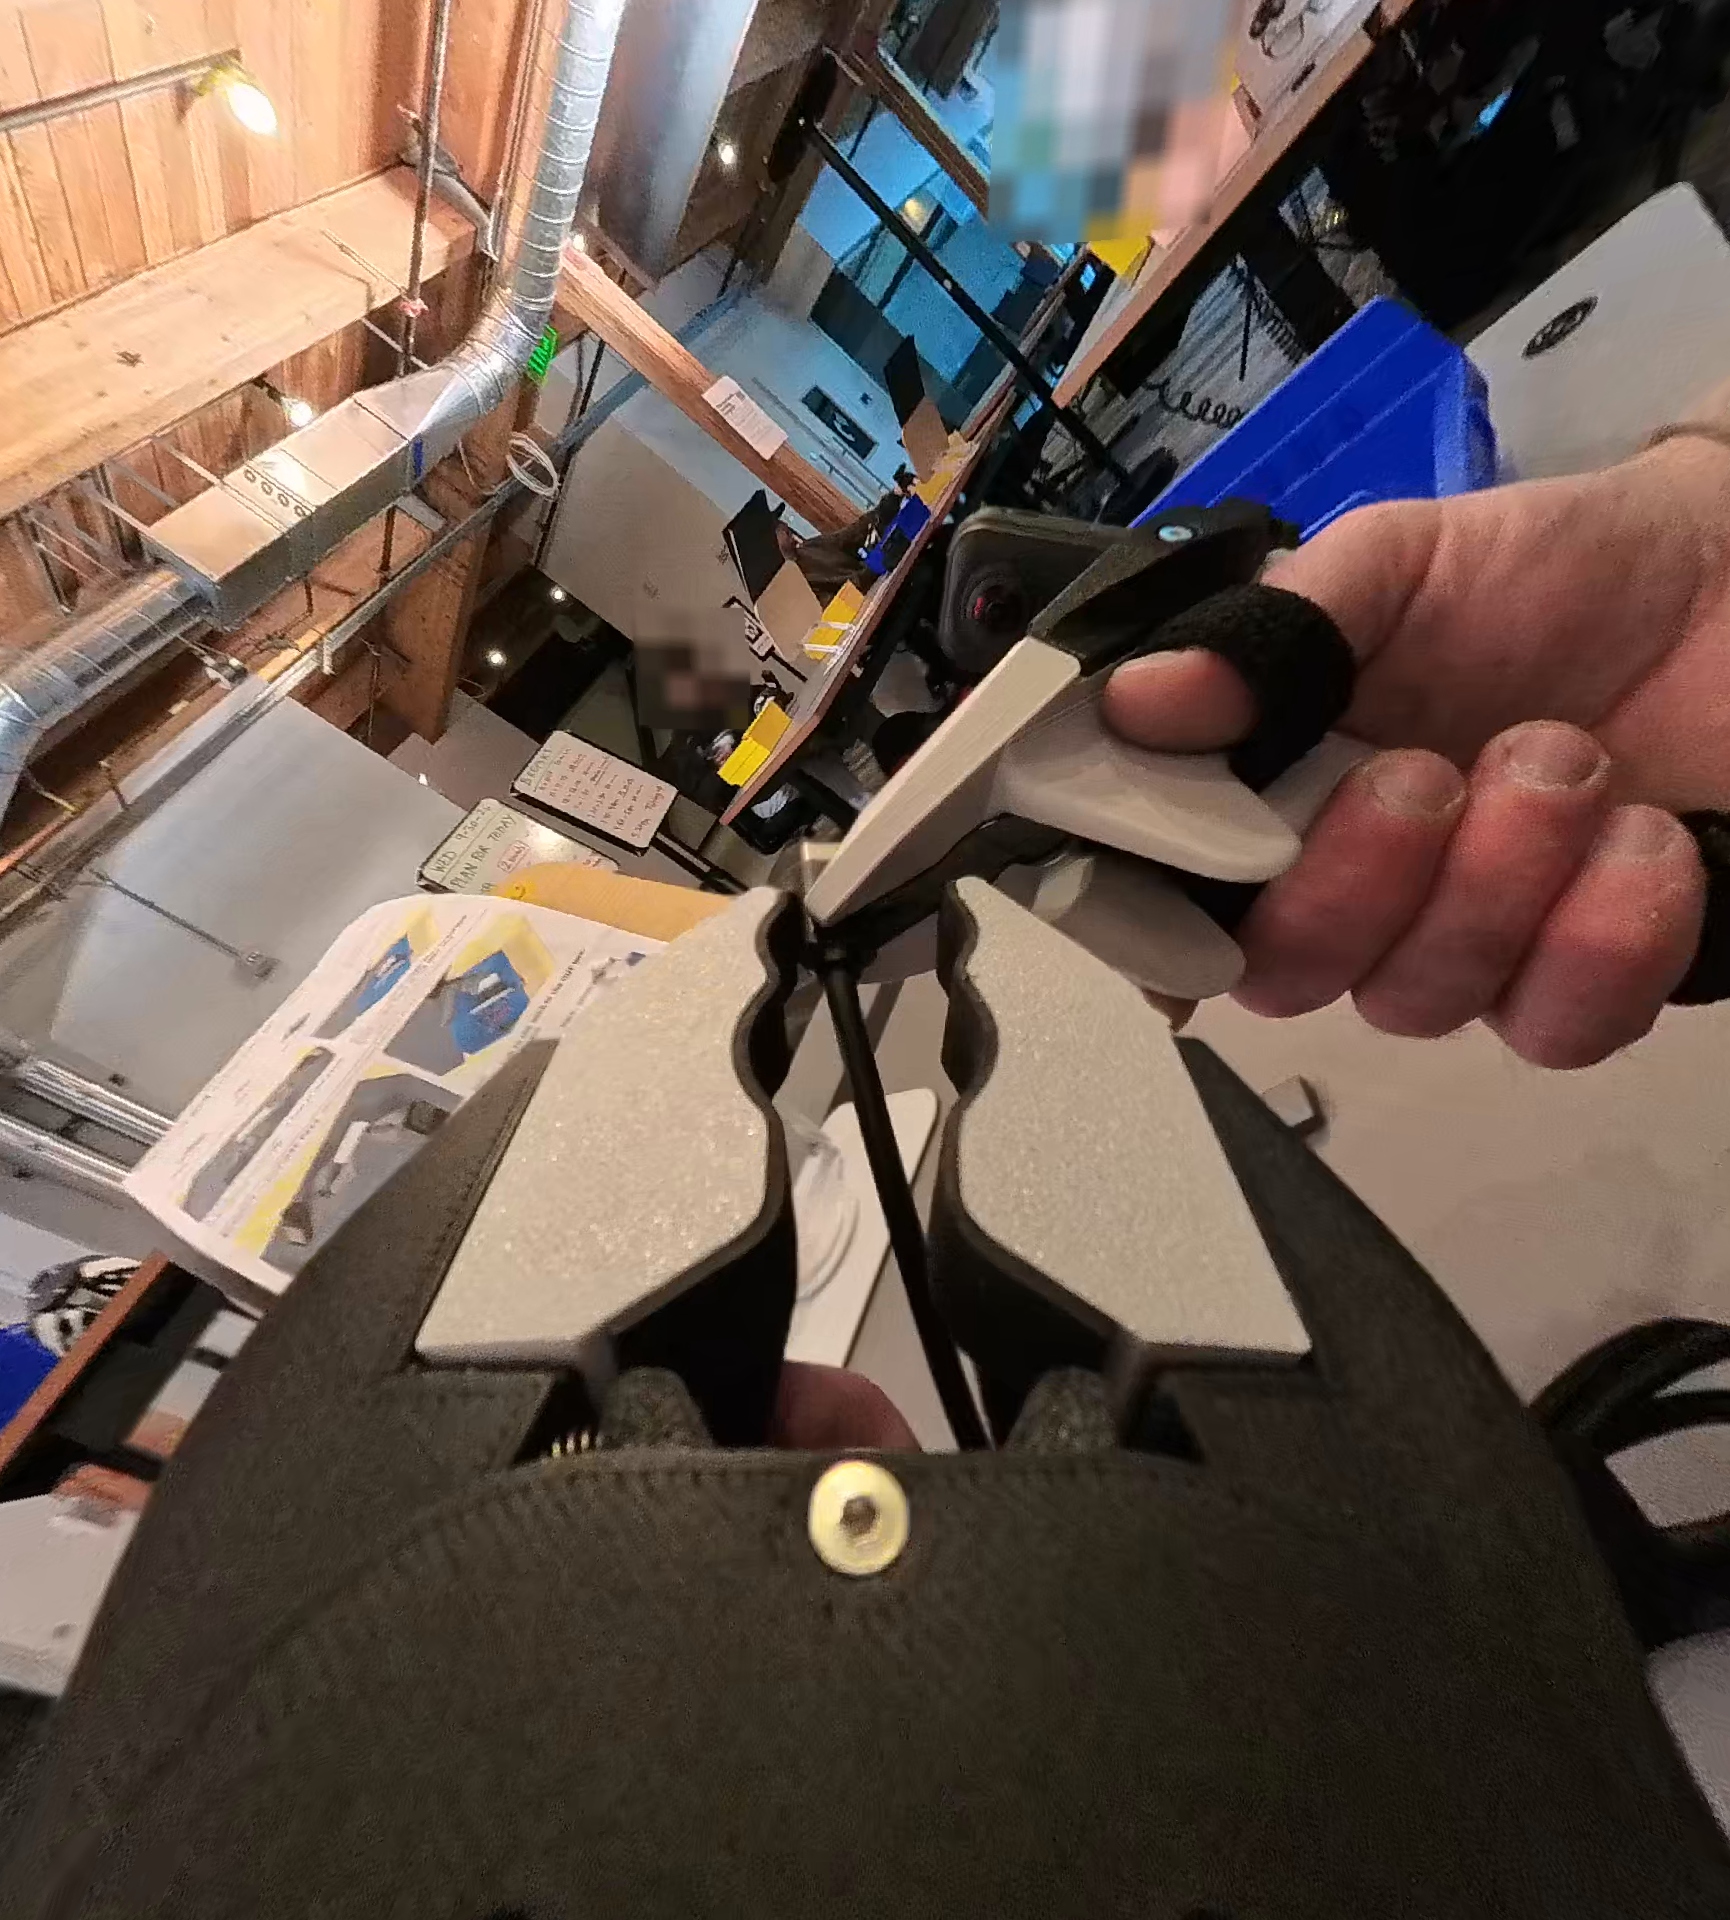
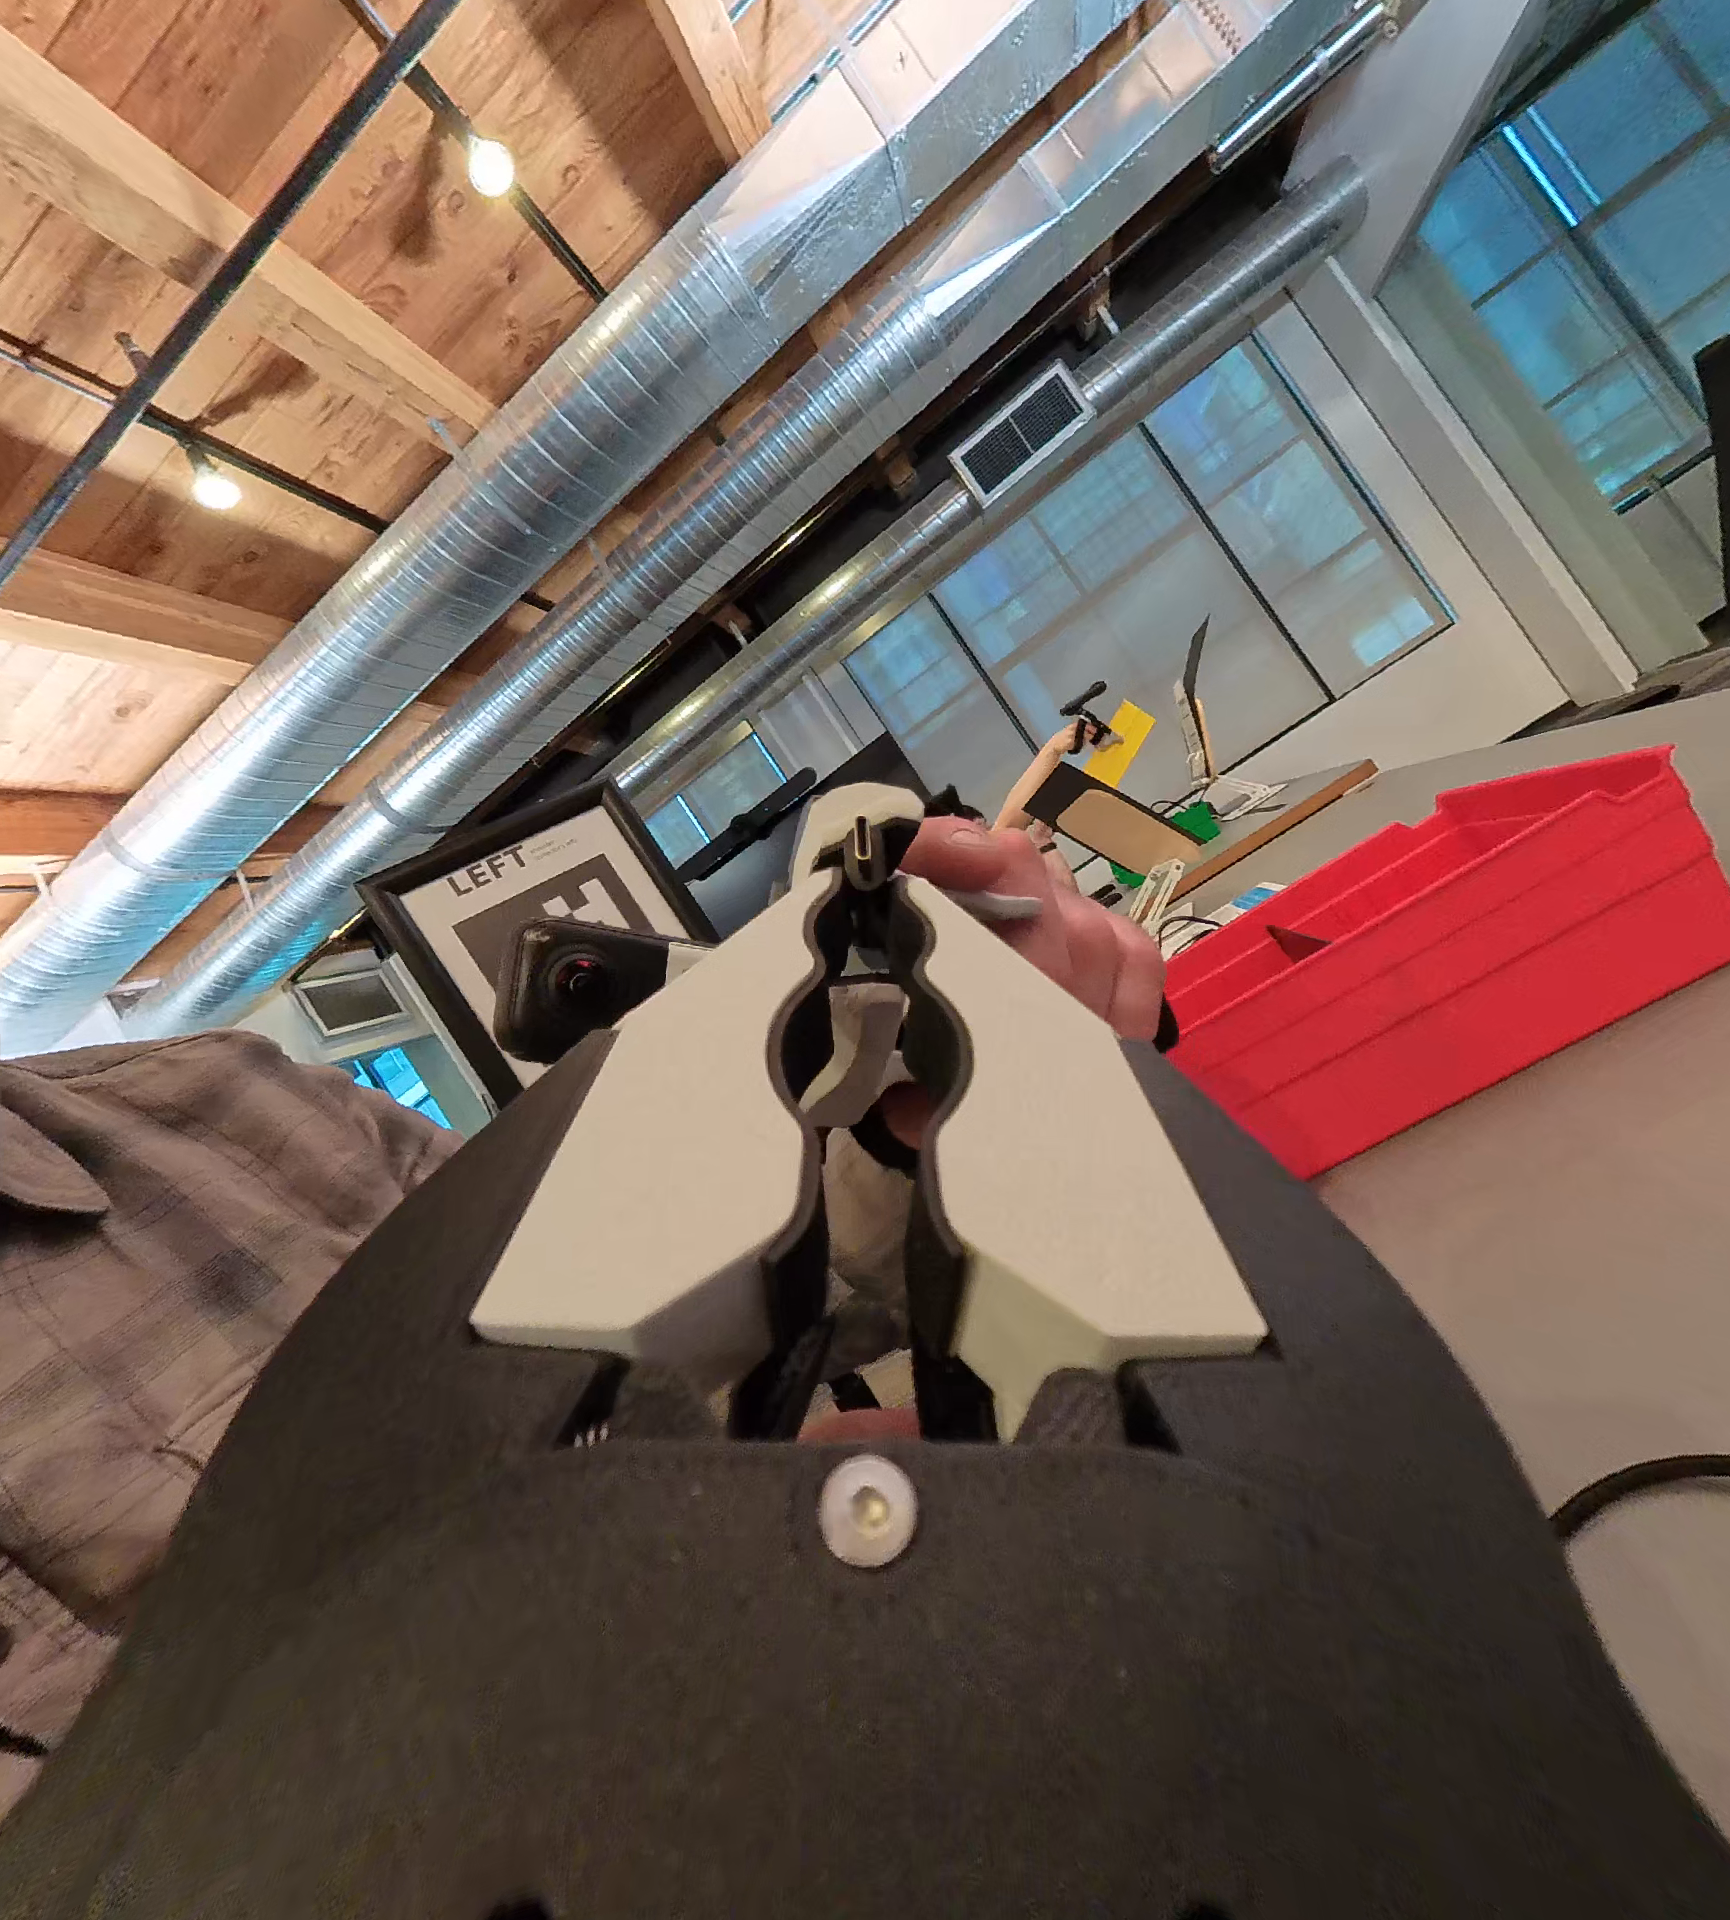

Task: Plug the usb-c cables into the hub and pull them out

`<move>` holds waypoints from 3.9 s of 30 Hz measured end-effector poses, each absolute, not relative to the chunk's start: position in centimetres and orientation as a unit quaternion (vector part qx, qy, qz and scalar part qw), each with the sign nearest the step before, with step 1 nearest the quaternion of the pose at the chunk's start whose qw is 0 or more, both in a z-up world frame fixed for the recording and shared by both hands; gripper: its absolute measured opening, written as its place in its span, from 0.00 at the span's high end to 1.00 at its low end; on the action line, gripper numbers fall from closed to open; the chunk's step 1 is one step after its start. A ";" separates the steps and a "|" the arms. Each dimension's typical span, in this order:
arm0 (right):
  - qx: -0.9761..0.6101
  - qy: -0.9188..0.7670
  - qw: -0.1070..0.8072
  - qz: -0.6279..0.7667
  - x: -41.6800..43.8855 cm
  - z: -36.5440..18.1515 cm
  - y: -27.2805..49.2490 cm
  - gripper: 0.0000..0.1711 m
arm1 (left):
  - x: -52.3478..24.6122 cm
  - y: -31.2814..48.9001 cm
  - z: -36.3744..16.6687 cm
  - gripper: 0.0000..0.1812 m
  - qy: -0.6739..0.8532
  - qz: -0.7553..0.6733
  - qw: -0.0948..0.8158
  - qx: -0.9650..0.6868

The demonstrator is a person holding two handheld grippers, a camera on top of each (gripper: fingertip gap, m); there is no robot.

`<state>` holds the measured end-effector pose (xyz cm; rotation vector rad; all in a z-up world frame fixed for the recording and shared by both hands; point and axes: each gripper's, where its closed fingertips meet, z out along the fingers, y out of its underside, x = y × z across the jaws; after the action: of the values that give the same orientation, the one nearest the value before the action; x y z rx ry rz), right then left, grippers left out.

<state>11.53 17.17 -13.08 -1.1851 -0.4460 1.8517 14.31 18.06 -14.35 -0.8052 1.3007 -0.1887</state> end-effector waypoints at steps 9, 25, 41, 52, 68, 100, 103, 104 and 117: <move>-0.517 -0.201 0.430 0.712 11.9 -14.8 17.6 0.97 | 14.3 18.4 -15.7 0.88 0.624 -0.051 0.689 -0.365; -0.588 -0.247 0.429 0.640 13.9 -17.7 18.2 0.94 | 14.5 18.8 -18.9 0.93 0.705 -0.039 0.594 -0.386; -0.621 -0.278 0.433 0.592 13.2 -18.3 18.2 0.97 | 14.5 18.8 -19.1 0.93 0.730 -0.008 0.570 -0.377; -0.504 -0.230 0.426 0.715 14.3 -15.3 17.0 0.98 | 14.6 17.6 -15.8 0.88 0.706 -0.074 0.608 -0.355; -0.421 -0.226 0.415 0.774 15.2 -14.1 15.6 0.98 | 15.8 15.9 -14.4 0.93 0.690 -0.092 0.653 -0.300; -0.583 -0.299 0.580 0.484 16.1 -14.8 18.9 0.89 | 14.5 18.6 -15.1 0.93 0.659 -0.125 0.609 -0.423; -0.599 -0.383 0.648 0.274 15.9 -15.1 19.4 0.88 | 14.2 19.8 -15.3 0.93 0.642 -0.153 0.578 -0.479; -0.591 -0.411 0.665 0.199 15.8 -15.0 19.6 0.88 | 14.1 20.0 -15.7 0.93 0.642 -0.167 0.556 -0.501; -0.468 -0.515 0.669 -0.261 13.1 -15.9 21.2 0.94 | 14.3 20.2 -16.8 0.93 0.615 -0.257 0.425 -0.613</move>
<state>13.08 21.17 -15.94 -1.0550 -1.1612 -0.5885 14.31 20.17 -16.83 -1.5315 1.5369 -0.6423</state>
